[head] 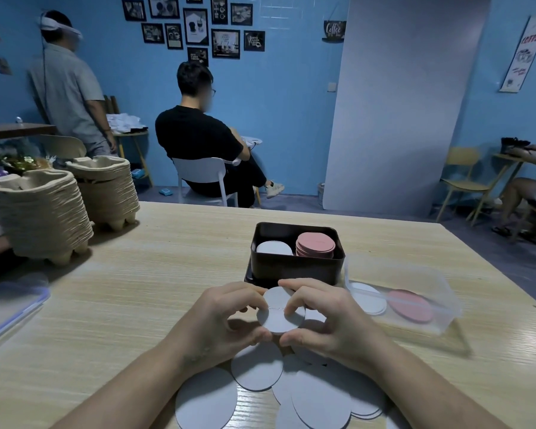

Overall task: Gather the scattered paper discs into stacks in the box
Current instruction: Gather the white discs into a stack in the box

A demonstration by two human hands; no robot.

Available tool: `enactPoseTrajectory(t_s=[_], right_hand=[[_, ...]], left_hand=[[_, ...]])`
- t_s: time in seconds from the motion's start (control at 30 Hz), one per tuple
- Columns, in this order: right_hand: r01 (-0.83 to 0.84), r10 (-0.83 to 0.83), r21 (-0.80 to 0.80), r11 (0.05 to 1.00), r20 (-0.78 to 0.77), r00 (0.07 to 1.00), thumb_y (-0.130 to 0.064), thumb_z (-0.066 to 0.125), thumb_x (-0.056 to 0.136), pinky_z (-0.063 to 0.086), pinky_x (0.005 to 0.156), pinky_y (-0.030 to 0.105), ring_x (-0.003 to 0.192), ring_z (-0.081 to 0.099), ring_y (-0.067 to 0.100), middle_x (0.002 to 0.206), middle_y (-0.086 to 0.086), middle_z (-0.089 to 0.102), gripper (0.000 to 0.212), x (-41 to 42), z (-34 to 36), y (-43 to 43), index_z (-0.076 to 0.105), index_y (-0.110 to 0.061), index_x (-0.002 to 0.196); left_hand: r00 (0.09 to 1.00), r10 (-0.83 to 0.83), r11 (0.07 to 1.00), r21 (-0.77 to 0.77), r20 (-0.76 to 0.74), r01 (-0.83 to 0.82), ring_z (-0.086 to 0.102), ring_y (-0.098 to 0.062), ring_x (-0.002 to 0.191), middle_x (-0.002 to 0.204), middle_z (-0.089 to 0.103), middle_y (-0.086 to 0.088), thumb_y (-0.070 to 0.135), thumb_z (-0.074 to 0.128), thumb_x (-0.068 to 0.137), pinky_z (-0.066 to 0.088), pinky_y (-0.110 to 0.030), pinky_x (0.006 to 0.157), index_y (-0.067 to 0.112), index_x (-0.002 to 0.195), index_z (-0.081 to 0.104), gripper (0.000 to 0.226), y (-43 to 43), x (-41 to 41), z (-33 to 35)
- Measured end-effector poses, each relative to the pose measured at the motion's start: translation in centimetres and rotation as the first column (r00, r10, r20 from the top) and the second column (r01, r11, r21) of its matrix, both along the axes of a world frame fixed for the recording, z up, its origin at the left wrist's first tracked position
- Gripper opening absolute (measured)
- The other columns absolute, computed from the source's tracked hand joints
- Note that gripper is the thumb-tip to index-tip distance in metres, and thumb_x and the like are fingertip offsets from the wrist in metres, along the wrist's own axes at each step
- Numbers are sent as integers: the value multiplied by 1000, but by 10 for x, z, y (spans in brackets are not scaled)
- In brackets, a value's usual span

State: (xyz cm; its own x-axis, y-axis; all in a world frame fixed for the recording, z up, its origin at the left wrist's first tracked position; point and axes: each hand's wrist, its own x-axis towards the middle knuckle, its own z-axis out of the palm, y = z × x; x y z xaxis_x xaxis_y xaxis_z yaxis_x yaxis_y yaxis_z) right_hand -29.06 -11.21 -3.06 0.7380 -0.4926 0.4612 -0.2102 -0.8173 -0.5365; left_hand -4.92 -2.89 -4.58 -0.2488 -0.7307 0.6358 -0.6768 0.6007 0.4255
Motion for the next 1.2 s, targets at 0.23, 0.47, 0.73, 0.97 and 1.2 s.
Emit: enactPoseTrajectory(t_s=[0.23, 0.47, 0.73, 0.97, 1.2], right_hand=[[0, -4, -44, 999, -92, 996, -44, 82, 84, 45, 103, 23, 143, 39, -7, 141, -9, 59, 30, 2, 3, 3, 64, -27, 101], [9, -14, -47, 999, -96, 995, -49, 81, 82, 51, 93, 27, 120, 56, -4, 133, -11, 59, 28, 2, 4, 1, 65, -30, 94], [16, -19, -20, 1000, -147, 989, -51, 83, 80, 52, 83, 27, 125, 55, -6, 129, -13, 63, 31, -17, 1, -3, 65, -29, 92], [8, -9, -6, 1000, -138, 990, -47, 85, 79, 55, 83, 36, 130, 53, -4, 128, -12, 65, 30, -21, 3, -1, 65, -27, 91], [41, -40, 0, 999, -157, 987, -47, 84, 79, 55, 82, 34, 124, 58, 1, 132, -14, 62, 28, -18, 4, -1, 64, -31, 91]], left_hand=[[999, 28, 1000, -4, 37, -27, 67, -7, 95, 111, 71, 14, 32, 86, 83, 54, -29, 76, 21, 93, 70, 22, 2, -2, 2], [999, 39, 993, 110, 37, -42, 69, -8, 102, 114, 71, 17, 40, 82, 86, 56, -30, 80, 25, 116, 68, 36, 7, -1, 4], [983, 59, 944, 310, 174, -111, 63, -7, 99, 100, 66, 17, 46, 82, 75, 54, -39, 85, 35, 105, 67, 35, 19, 17, 14], [944, -54, 919, 385, 324, -80, 45, -2, 126, 123, 48, 31, 77, 84, 58, 37, -30, 109, 42, 119, 63, 74, 17, 15, 11], [959, 32, 935, 332, 281, -129, 53, -5, 110, 109, 57, 22, 61, 82, 65, 46, -33, 97, 38, 107, 60, 53, 17, 11, 12]])
